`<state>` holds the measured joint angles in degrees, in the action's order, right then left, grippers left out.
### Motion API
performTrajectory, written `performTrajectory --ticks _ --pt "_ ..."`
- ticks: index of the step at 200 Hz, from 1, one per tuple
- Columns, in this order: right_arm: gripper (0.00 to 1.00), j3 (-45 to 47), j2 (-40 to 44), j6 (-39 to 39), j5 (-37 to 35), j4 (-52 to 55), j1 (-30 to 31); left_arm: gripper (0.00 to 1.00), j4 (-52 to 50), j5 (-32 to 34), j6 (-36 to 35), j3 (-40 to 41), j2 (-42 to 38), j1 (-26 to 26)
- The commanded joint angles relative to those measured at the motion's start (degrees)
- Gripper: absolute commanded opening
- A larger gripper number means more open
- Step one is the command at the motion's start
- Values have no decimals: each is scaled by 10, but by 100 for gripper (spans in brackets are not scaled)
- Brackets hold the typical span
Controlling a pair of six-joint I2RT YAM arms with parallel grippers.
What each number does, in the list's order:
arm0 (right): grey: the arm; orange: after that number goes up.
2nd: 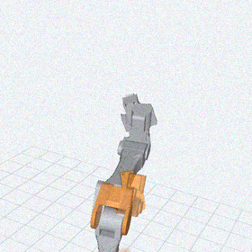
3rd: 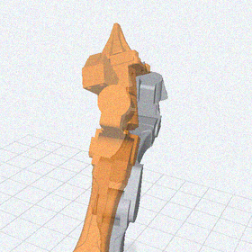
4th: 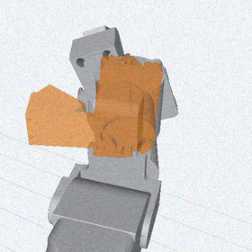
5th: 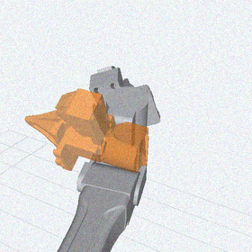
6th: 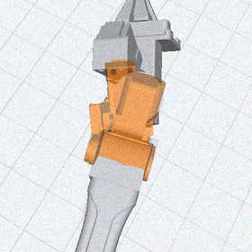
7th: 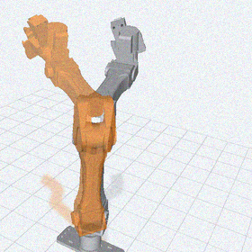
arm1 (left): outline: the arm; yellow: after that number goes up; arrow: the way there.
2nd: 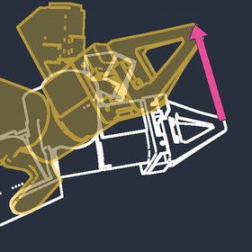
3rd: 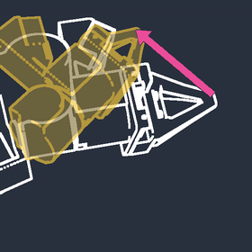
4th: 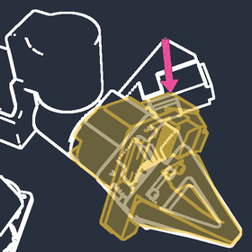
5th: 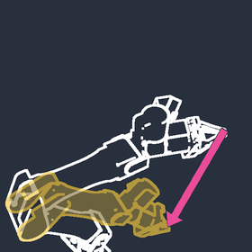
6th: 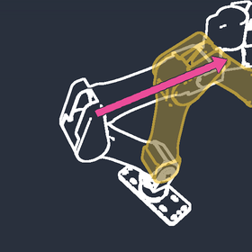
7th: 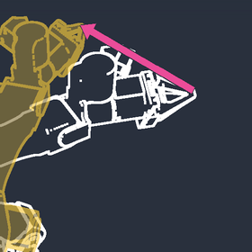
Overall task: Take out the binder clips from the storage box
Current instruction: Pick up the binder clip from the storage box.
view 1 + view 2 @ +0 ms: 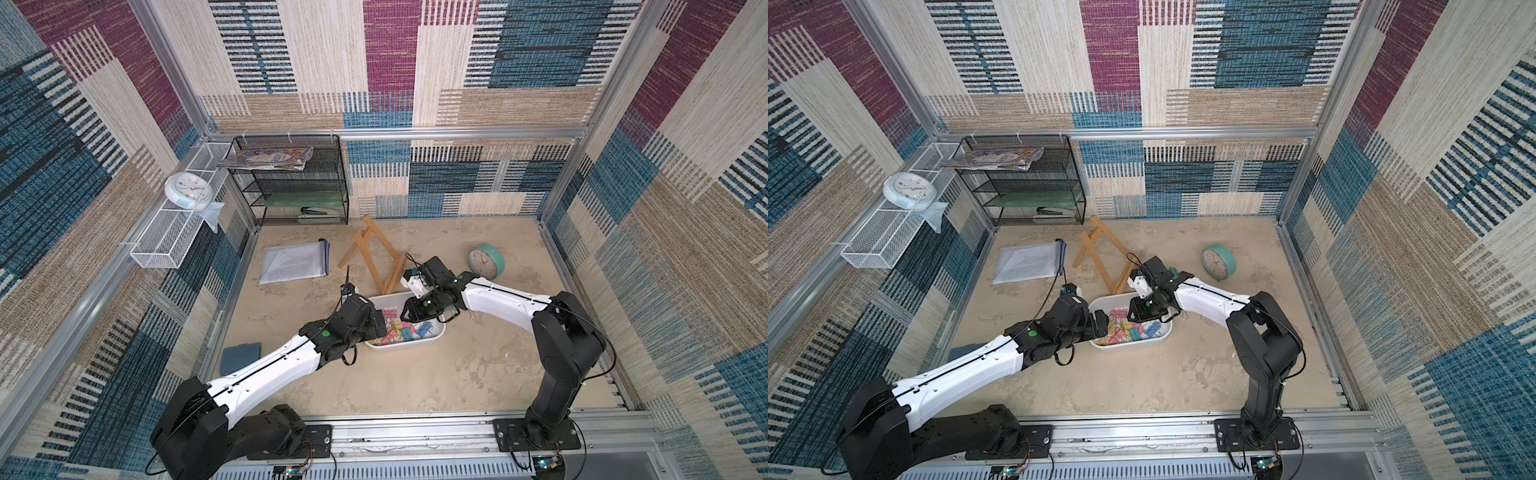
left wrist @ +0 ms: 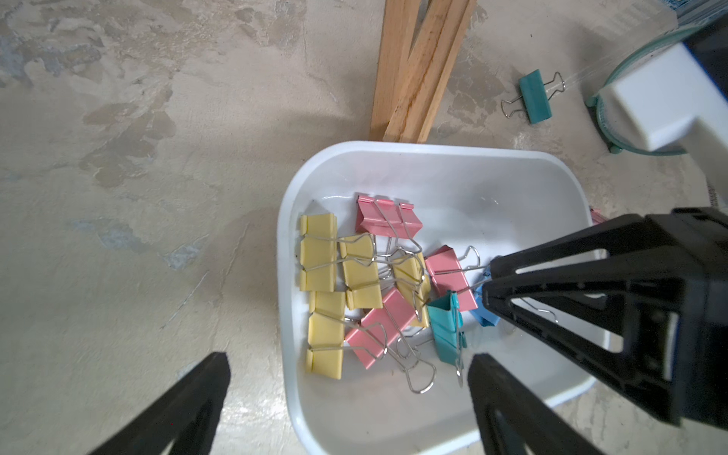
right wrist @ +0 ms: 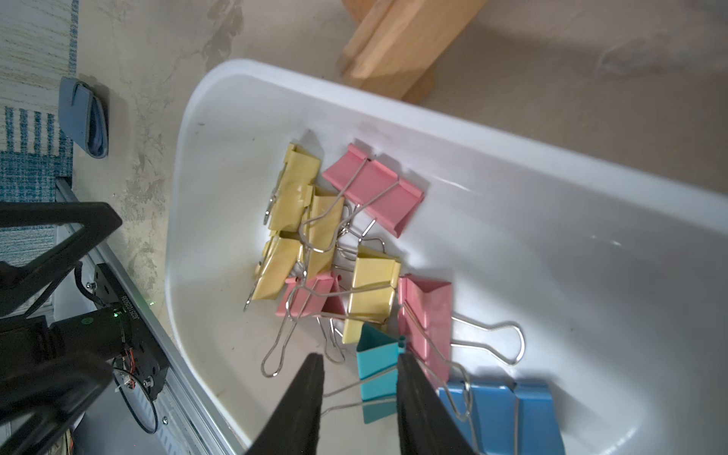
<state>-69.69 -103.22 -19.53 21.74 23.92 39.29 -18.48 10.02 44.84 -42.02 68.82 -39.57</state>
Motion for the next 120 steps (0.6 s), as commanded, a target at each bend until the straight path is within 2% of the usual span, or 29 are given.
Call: performTrajectory --ticks 1,65,76,89,120 --pt "36 -6 -5 6 1 12 2 99 1 -5 5 2 -6 1" --pt "37 -17 -18 12 -14 29 4 99 10 -9 5 5 -7 0" --pt "34 -28 -20 13 -50 45 5 99 10 -11 3 3 -5 1" --pt "36 -33 -9 14 -79 44 6 99 7 -11 2 1 -4 0" --pt "37 -41 25 16 -68 31 6 99 8 -13 7 6 -7 1"
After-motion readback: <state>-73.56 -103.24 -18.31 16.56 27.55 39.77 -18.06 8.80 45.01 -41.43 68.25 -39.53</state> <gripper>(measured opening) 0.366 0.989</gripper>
